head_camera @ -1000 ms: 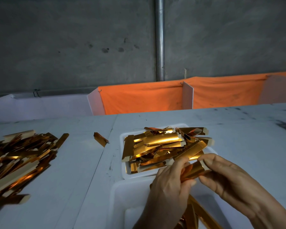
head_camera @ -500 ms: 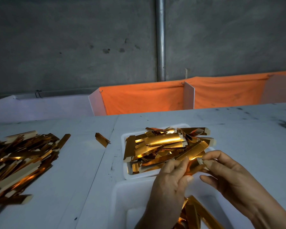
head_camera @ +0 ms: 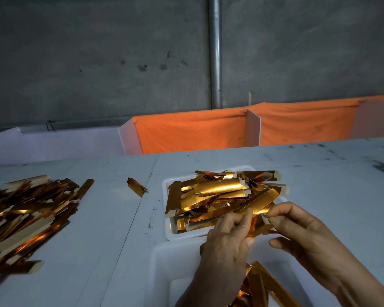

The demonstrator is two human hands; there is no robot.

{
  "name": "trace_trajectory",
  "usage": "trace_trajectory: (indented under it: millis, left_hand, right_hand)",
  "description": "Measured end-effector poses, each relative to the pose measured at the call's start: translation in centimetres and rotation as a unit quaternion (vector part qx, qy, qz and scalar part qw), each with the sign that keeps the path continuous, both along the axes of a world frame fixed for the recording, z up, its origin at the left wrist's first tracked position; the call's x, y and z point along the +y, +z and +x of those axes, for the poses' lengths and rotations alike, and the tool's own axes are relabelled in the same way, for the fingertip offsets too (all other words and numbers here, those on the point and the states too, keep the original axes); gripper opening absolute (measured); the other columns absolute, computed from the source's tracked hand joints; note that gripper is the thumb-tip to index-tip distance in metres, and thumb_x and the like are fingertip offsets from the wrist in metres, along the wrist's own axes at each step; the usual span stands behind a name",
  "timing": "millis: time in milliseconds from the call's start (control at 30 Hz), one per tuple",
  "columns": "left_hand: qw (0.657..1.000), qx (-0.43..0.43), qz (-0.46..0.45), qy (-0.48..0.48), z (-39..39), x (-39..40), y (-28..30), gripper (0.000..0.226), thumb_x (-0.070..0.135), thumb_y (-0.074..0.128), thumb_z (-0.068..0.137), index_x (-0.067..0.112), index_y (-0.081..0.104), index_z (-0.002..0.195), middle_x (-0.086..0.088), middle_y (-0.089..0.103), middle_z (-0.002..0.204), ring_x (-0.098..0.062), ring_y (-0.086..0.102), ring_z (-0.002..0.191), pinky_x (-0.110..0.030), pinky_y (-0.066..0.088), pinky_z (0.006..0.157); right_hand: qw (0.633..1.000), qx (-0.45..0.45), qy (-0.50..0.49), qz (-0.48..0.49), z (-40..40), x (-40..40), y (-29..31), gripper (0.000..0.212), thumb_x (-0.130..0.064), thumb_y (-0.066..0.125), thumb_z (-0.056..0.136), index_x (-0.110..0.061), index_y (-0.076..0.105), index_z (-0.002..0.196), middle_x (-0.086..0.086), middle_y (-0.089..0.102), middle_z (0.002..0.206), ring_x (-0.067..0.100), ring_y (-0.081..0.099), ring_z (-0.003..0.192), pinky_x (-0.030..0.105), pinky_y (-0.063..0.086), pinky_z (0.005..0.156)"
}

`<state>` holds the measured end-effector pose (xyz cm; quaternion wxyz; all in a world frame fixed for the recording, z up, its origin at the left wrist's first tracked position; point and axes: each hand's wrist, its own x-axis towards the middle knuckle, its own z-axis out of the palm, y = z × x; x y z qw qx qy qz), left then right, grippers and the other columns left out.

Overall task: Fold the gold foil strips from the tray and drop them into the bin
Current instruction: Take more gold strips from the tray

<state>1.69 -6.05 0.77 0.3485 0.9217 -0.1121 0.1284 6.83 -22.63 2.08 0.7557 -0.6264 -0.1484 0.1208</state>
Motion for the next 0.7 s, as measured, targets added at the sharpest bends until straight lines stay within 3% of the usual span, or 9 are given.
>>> trace_trajectory:
  millis: [167,333,533,700]
  left_hand:
    - [1.000,0.006,-0.001,-0.007,-0.05,-0.01,0.21,0.050,0.030,0.032,0.102,0.035,0.016,0.149,0.015,0.031,0.135,0.000,0.026,0.125,-0.020,0.031,0.102]
    - [1.000,0.014,-0.008,-0.020,-0.34,0.32,0.43,0.050,0.028,0.033,0.102,0.037,0.017,0.148,0.017,0.031,0.132,0.001,0.026,0.123,-0.023,0.031,0.103]
    - [0.999,0.021,-0.009,-0.031,-0.36,0.22,0.52,0.049,0.028,0.033,0.102,0.037,0.017,0.148,0.017,0.030,0.132,0.002,0.027,0.120,-0.022,0.033,0.101]
    - [0.999,0.012,0.031,-0.029,-0.40,0.12,0.26,0.050,0.029,0.034,0.102,0.035,0.017,0.149,0.016,0.030,0.132,-0.002,0.025,0.125,-0.026,0.030,0.105]
  right_hand:
    - [1.000,-0.016,0.017,-0.016,0.03,-0.20,0.05,0.018,-0.021,0.060,0.074,-0.013,0.071,0.086,0.021,0.064,0.093,0.027,0.066,0.084,0.028,0.054,0.059]
    - [0.998,-0.033,0.043,-0.031,-0.07,-0.28,0.12,0.023,-0.017,0.063,0.072,-0.006,0.067,0.092,0.017,0.066,0.083,0.028,0.069,0.080,0.027,0.054,0.059]
    - [0.998,-0.041,0.036,-0.026,-0.13,-0.23,0.17,0.012,-0.018,0.064,0.073,-0.011,0.070,0.082,0.015,0.065,0.077,0.023,0.066,0.071,0.027,0.053,0.055]
    - [0.995,-0.066,0.041,-0.063,-0.21,0.09,0.00,0.004,-0.017,0.067,0.075,-0.014,0.065,0.074,0.012,0.049,0.058,0.018,0.048,0.049,0.023,0.046,0.050]
